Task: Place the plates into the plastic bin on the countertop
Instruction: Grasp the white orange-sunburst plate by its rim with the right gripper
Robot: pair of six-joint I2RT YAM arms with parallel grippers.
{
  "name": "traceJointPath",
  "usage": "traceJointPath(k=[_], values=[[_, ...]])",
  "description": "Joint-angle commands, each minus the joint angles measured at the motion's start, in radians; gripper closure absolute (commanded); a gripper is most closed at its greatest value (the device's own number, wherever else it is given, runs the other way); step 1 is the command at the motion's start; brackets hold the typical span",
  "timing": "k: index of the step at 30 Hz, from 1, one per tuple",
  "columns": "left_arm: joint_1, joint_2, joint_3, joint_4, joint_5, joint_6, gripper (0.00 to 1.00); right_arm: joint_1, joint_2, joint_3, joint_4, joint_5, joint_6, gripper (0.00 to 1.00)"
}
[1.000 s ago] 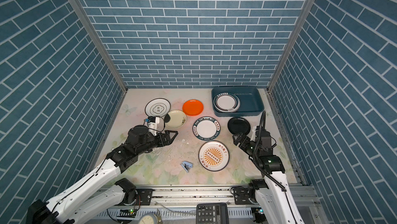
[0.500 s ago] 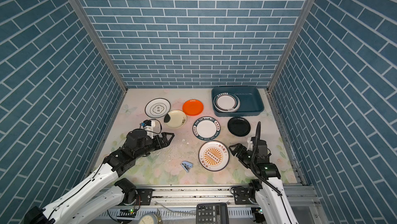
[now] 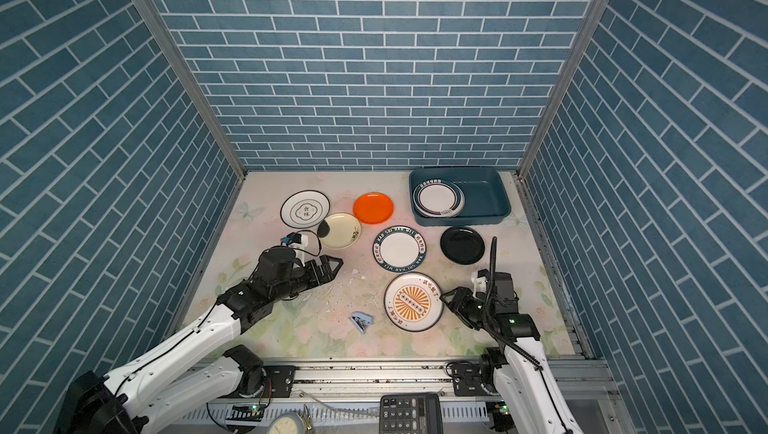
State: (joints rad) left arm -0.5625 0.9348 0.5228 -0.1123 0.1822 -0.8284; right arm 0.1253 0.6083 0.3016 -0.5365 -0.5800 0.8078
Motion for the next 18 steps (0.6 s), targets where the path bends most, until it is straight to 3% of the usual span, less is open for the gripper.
traceJointPath(k=[1, 18], values=[[0.003, 0.027, 0.025, 0.048, 0.022, 0.001, 0.00, -0.002, 0.014, -0.011, -0.023, 0.008, -0.041, 0.52], [-0.009, 0.080, 0.039, 0.085, 0.044, -0.006, 0.00, -0.002, 0.076, -0.063, 0.076, 0.010, -0.056, 0.56]])
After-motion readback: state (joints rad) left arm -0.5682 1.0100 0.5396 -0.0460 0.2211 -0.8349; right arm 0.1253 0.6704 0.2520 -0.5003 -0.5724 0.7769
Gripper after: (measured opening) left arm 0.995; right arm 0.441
